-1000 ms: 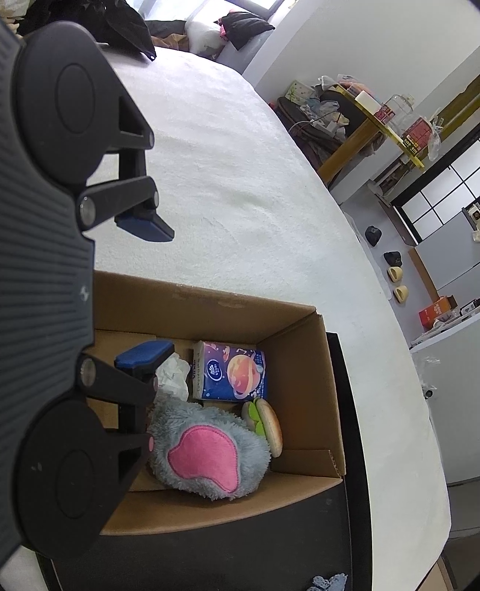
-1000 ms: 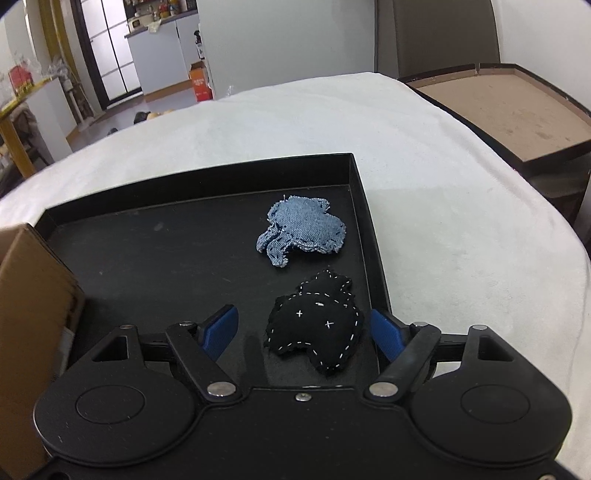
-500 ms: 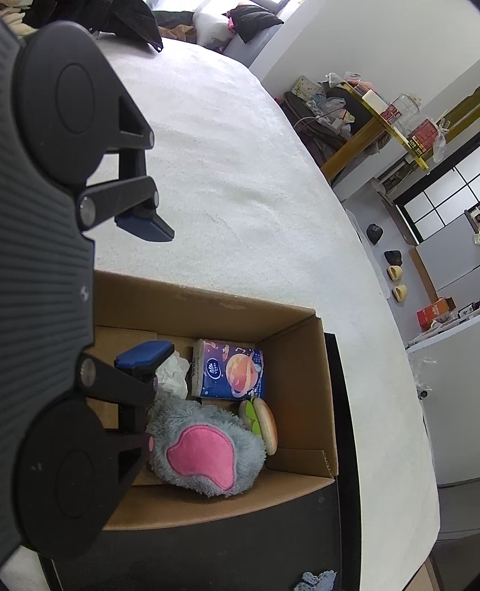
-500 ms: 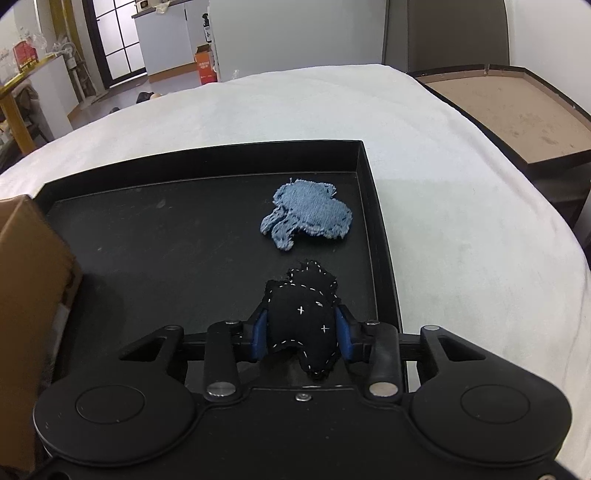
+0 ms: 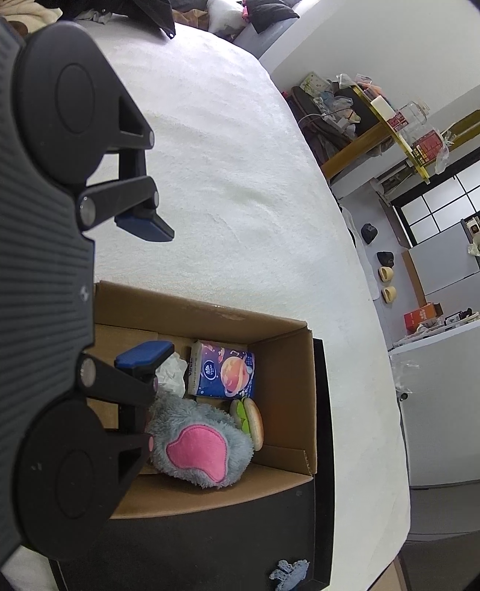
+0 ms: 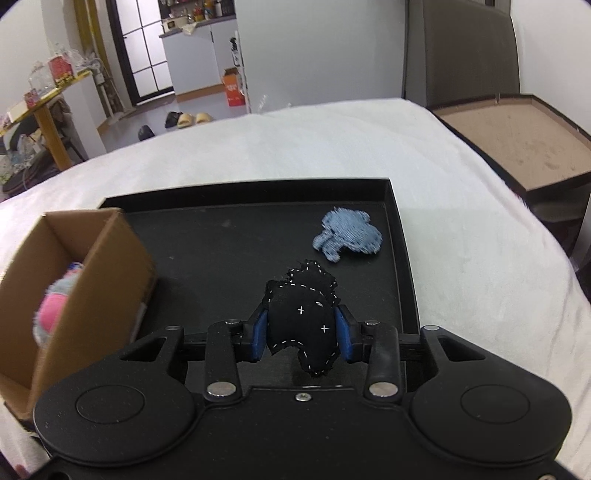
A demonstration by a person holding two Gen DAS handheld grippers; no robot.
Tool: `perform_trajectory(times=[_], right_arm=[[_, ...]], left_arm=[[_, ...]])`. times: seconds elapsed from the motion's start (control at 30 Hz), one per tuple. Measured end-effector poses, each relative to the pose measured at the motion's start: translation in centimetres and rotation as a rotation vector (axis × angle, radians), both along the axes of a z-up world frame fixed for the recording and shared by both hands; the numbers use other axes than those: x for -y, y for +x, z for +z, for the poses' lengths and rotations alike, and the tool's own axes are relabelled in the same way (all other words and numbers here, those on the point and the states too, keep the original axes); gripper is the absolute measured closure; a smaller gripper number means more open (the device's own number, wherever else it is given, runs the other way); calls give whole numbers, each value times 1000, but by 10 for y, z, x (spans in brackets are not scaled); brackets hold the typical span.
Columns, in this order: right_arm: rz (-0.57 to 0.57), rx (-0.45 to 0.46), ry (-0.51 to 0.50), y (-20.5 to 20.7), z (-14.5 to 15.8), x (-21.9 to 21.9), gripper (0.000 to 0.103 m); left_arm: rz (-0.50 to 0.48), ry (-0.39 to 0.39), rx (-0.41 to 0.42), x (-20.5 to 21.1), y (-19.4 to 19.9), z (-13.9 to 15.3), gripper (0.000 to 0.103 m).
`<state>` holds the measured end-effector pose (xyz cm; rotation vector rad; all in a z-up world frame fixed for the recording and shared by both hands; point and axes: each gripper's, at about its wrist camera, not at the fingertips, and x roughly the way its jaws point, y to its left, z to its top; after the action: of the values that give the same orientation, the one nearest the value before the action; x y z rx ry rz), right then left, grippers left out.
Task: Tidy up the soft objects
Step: 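Carry the black plush with the right tool and release it into the box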
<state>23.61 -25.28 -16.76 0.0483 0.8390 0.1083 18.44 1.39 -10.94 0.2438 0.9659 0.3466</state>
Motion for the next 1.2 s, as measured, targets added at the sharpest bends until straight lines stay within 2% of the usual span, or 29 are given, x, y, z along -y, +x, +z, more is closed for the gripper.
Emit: perform_trajectory(times=[0.57, 0.73, 0.97, 1.2], right_arm=[[70, 59, -16, -19, 36, -41, 66], [97, 67, -23, -24, 42, -55, 65], [152, 74, -23, -31, 52, -76, 65], [239, 74, 0, -34, 62, -100, 65]], left_arm=[[30, -114, 22, -24, -13, 14, 45], [19, -141, -26, -28, -14, 15, 45], [8, -182, -29, -38, -16, 14, 45], [48, -279, -40, -55, -13, 5, 46]])
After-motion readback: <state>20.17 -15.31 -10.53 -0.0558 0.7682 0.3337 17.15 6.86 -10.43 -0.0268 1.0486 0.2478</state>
